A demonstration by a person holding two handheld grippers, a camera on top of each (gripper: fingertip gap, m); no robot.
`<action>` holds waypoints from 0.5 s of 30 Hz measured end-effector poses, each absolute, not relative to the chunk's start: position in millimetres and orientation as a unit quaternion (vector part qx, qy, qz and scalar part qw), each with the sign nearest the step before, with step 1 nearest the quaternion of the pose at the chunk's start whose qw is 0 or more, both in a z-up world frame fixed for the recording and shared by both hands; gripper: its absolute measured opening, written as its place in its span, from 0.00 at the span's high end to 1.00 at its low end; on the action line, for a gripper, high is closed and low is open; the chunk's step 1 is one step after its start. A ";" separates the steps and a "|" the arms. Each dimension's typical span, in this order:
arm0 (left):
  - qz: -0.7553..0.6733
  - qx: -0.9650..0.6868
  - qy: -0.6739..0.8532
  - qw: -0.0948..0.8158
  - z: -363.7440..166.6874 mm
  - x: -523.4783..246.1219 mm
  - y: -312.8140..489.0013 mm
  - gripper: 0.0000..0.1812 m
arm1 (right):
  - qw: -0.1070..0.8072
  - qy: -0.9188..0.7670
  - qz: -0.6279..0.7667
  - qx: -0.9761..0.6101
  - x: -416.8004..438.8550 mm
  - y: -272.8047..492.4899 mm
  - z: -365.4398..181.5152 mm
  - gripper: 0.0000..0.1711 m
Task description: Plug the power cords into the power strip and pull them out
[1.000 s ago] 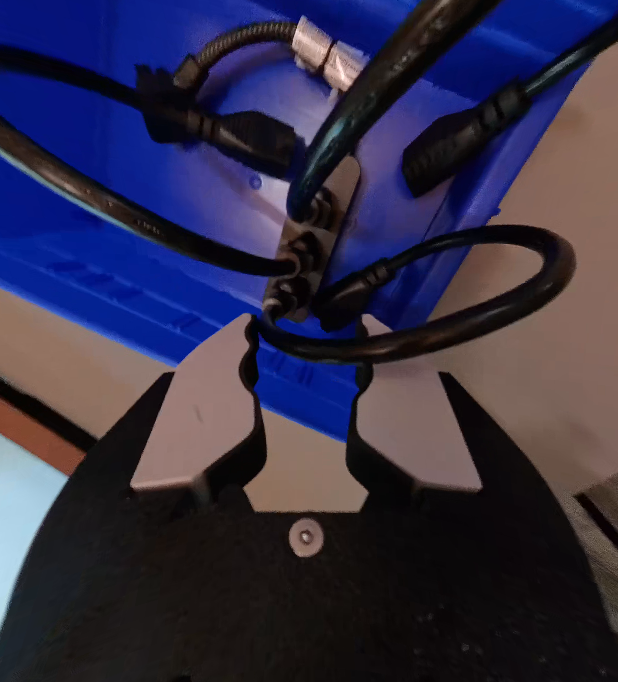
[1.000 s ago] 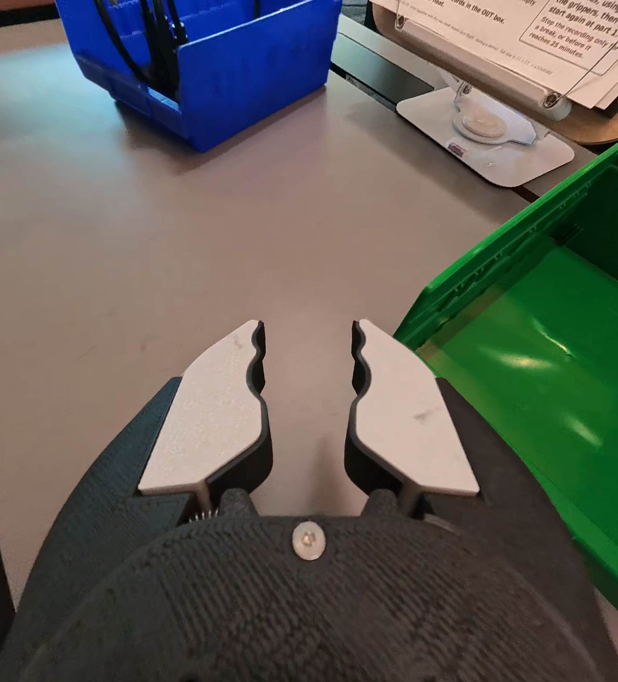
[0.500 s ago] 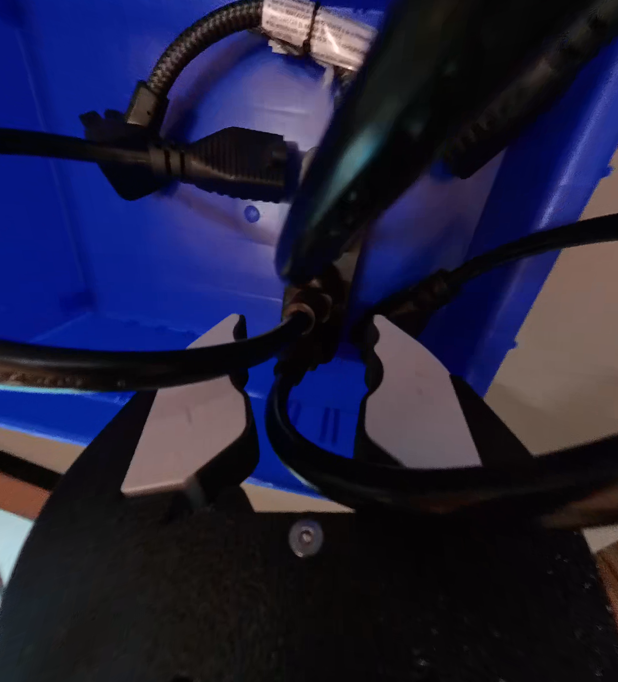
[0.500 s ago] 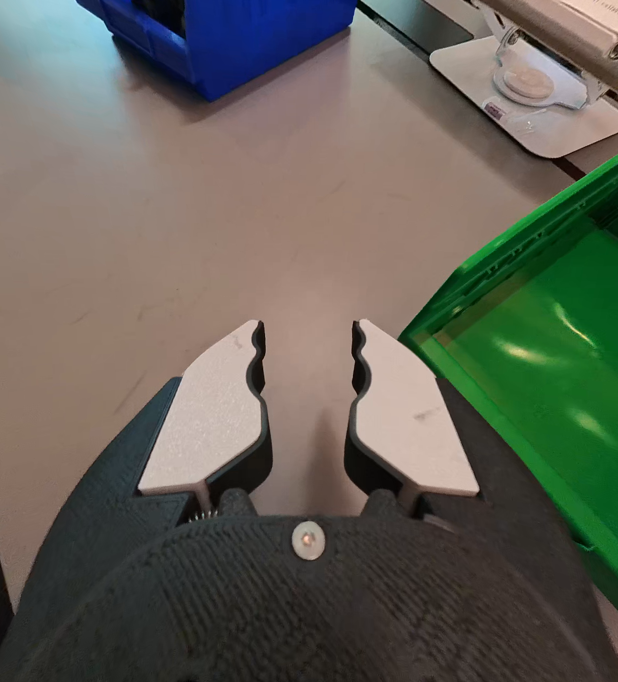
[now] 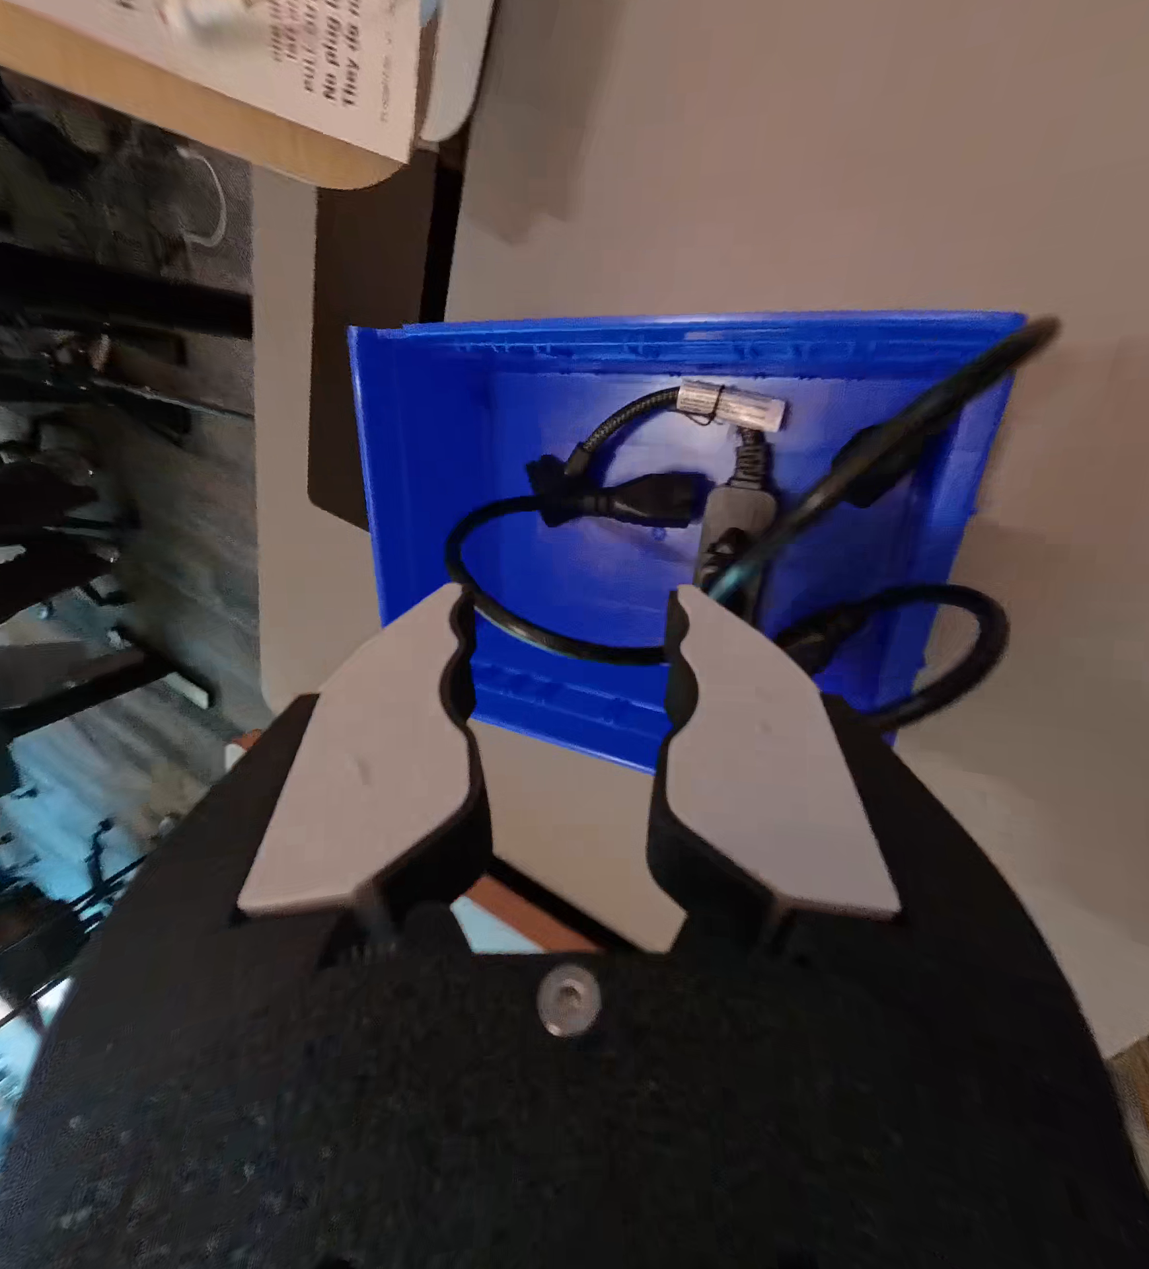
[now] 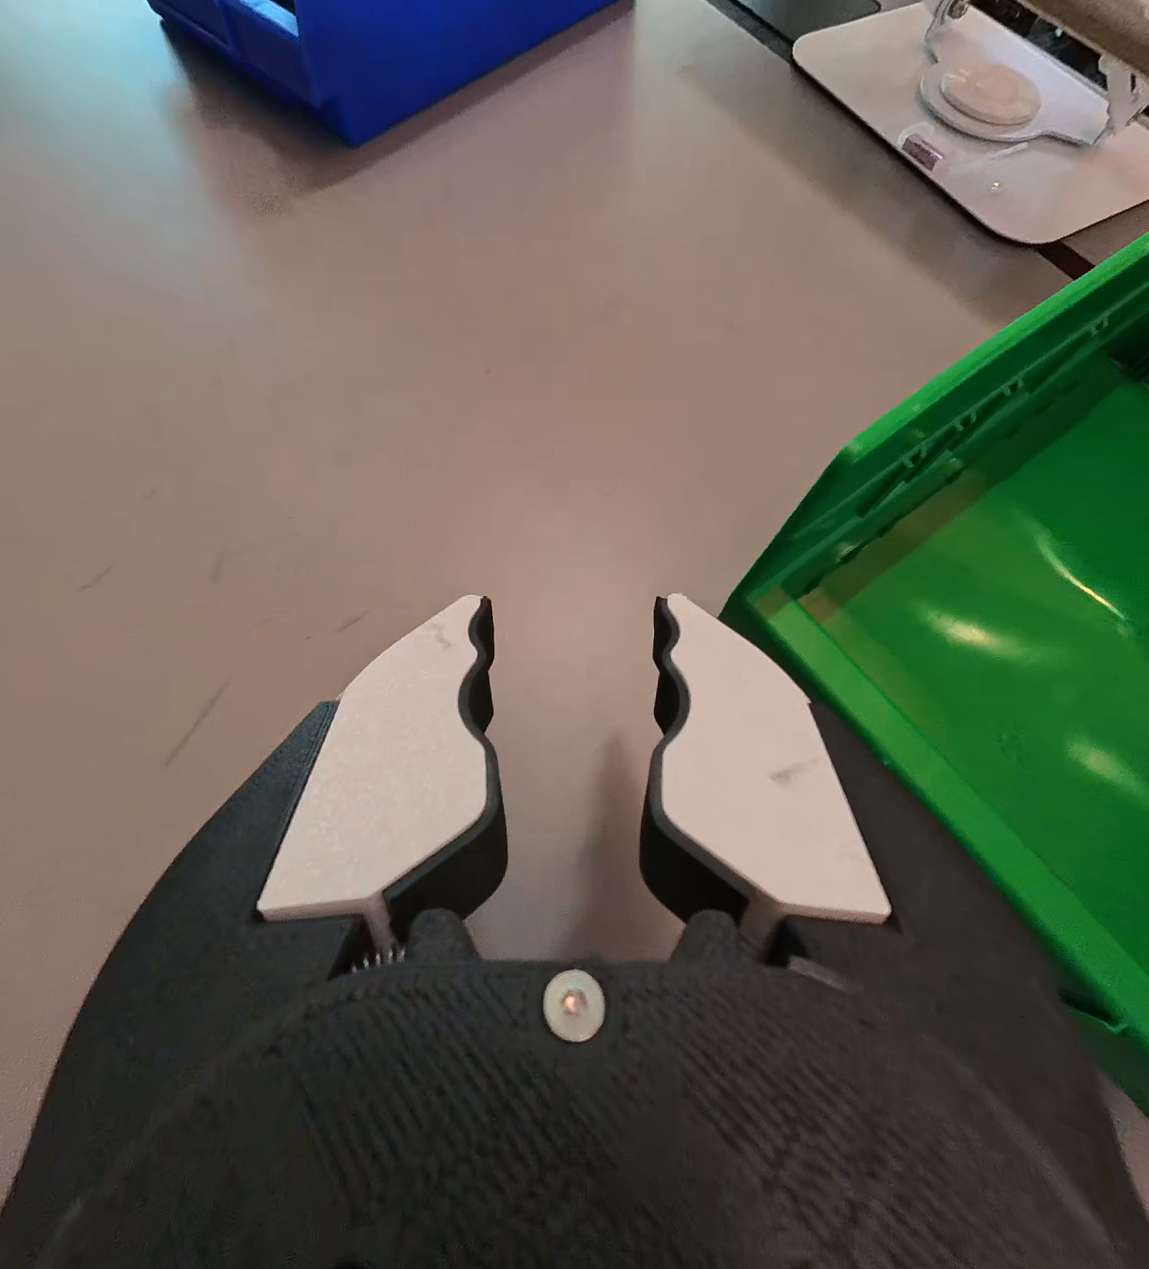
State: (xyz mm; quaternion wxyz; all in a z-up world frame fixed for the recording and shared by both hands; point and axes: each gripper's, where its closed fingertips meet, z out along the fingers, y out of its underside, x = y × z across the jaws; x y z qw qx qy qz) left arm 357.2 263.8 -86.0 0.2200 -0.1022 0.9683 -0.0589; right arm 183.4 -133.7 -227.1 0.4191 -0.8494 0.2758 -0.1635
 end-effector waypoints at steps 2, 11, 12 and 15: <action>-0.008 -0.105 0.976 0.190 -106.0 370.7 249.4 0.68 | 0.417 0.279 -0.162 -0.850 184.9 -133.7 -229.1 0.74; 0.203 -0.095 0.975 0.007 -229.7 364.4 251.8 0.67 | 0.412 0.276 -0.163 -0.853 181.3 -140.4 -230.0 0.74; 0.204 -0.096 0.974 -0.001 -238.1 360.3 252.9 0.68 | 0.417 0.277 -0.162 -0.850 181.6 -141.4 -228.9 0.74; 0.188 -0.102 0.977 -0.020 -256.4 346.6 254.7 0.68 | 0.436 0.285 -0.159 -0.839 183.9 -142.0 -226.2 0.74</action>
